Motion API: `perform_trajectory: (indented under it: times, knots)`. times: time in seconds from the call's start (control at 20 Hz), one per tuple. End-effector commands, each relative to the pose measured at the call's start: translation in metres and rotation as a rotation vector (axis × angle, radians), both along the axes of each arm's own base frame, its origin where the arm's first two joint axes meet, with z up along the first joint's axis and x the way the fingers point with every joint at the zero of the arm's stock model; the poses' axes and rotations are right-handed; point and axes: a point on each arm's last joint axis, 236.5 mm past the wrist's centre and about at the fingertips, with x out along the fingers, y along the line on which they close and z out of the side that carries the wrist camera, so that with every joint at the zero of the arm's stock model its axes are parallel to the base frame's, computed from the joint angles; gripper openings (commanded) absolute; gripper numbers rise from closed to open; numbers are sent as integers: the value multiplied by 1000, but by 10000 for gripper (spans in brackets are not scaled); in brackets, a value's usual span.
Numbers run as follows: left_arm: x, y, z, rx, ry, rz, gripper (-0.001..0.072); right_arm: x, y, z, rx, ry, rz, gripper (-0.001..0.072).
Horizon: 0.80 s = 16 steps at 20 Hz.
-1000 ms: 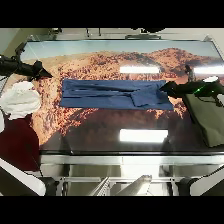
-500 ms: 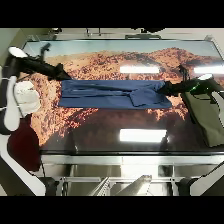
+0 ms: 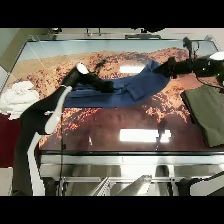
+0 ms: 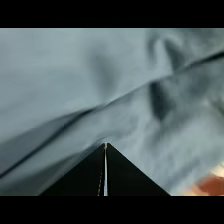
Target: Fold the shirts.
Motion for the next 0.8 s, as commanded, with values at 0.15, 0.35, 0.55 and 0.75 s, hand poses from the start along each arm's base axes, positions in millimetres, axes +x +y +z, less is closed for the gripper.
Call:
perform_trajectory:
  times: [0.15, 0.35, 0.55, 0.75]
  knots:
    - [-14, -71, -10, -38, -62, -7, 12, -33, 81, 86, 187, -57, 112, 15]
    - [-30, -56, 51, -168, 50, -41, 10, -30, 115, 74, 173, -51, 115, 15]
    - [-33, 51, 157, -172, 31, -67, 0, -20, 155, 65, 165, -71, 70, 15]
    - [-17, 175, 251, -171, -134, 121, 0, -1, 236, 30, 134, -116, -53, 15]
